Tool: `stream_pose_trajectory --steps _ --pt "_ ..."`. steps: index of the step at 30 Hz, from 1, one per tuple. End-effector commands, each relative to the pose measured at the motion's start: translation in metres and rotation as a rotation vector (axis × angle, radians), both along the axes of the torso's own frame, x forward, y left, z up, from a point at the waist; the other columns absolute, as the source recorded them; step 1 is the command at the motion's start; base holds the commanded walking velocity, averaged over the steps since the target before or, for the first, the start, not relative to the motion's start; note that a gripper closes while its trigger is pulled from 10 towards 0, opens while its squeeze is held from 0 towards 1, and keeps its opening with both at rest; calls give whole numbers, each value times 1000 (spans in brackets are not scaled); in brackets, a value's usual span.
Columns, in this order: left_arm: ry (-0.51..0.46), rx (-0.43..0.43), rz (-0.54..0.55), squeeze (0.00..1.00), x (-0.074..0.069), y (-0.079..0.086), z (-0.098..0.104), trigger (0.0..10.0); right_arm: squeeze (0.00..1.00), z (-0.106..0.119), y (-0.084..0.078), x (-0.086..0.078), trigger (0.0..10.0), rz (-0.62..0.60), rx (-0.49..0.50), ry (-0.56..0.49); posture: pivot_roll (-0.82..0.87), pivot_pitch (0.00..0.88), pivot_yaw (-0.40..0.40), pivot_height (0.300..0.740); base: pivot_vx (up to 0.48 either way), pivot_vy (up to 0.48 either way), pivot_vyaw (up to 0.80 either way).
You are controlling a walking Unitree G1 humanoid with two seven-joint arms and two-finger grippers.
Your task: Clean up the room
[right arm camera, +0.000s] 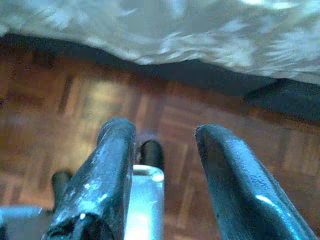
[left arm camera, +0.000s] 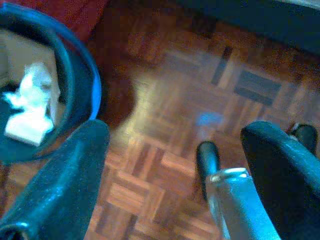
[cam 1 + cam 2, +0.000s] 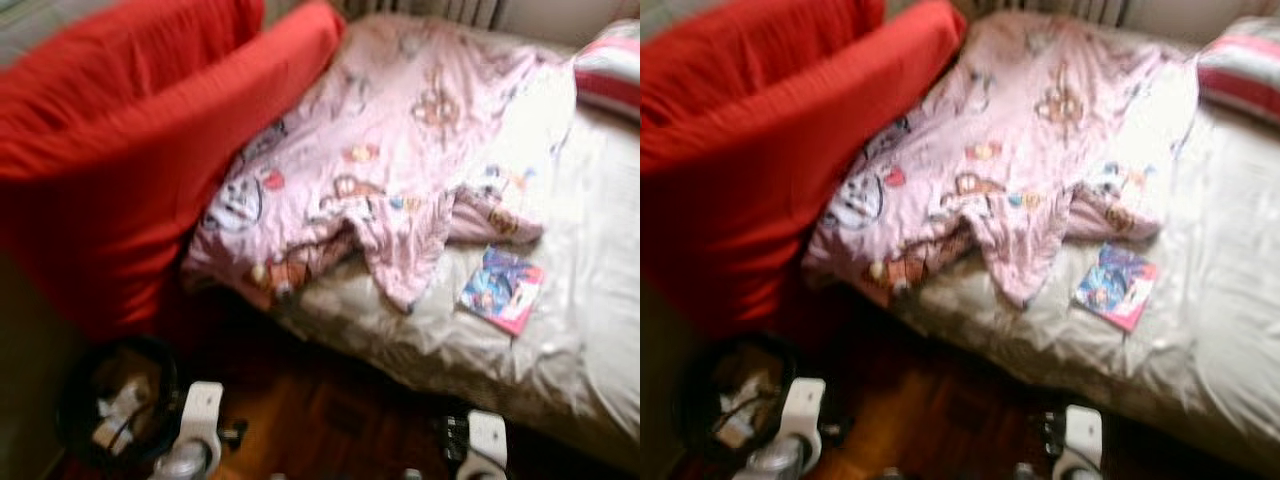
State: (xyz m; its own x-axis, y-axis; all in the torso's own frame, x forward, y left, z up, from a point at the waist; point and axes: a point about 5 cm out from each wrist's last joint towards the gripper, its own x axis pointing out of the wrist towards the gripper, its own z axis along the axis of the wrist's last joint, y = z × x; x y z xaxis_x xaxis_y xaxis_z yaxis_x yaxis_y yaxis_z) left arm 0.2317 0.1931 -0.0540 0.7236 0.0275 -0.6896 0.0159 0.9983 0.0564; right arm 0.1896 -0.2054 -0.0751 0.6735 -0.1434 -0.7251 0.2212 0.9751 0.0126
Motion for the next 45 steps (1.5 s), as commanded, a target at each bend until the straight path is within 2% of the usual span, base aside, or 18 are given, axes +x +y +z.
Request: stream_pose_trajectory --steps 1,10,17,45 --pt "33 -7 11 0 -8 1 -5 10000 0 -9 1 -17 10000 -27 16 56 77 204 34 740 0 0 -756" --pt "31 -4 17 0 -7 2 -5 10000 0 -9 0 -18 10000 -31 12 51 76 218 35 740 0 0 -685" --pt "29 -14 50 0 -7 4 -5 10000 0 -8 -2 -18 10000 -33 12 43 78 221 34 740 0 0 0" --pt "36 -31 62 0 -13 4 -8 10000 0 -10 -2 -20 10000 -32 1 60 69 176 38 740 9 0 0"
